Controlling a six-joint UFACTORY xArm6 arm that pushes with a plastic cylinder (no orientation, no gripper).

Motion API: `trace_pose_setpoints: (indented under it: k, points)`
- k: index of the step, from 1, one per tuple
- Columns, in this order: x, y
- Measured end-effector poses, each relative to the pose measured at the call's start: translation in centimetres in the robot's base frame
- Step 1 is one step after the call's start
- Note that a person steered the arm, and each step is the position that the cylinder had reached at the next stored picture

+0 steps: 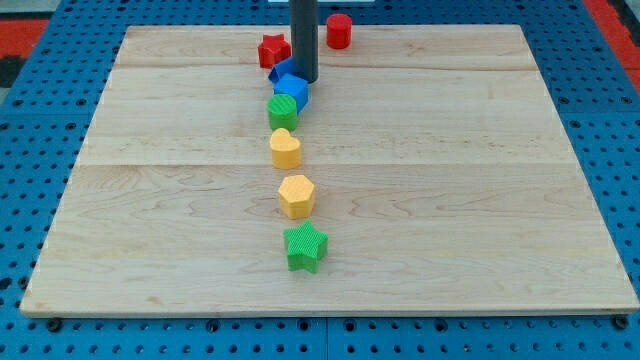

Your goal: Push red circle towards red star

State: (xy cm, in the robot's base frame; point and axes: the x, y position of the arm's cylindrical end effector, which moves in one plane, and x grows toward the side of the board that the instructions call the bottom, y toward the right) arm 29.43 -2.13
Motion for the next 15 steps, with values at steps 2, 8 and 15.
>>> trace_pose_setpoints:
  k: [2,8,15]
  points:
    - [-1.6,0.0]
    - [-6.9,17.8]
    - [-10.2,6.1]
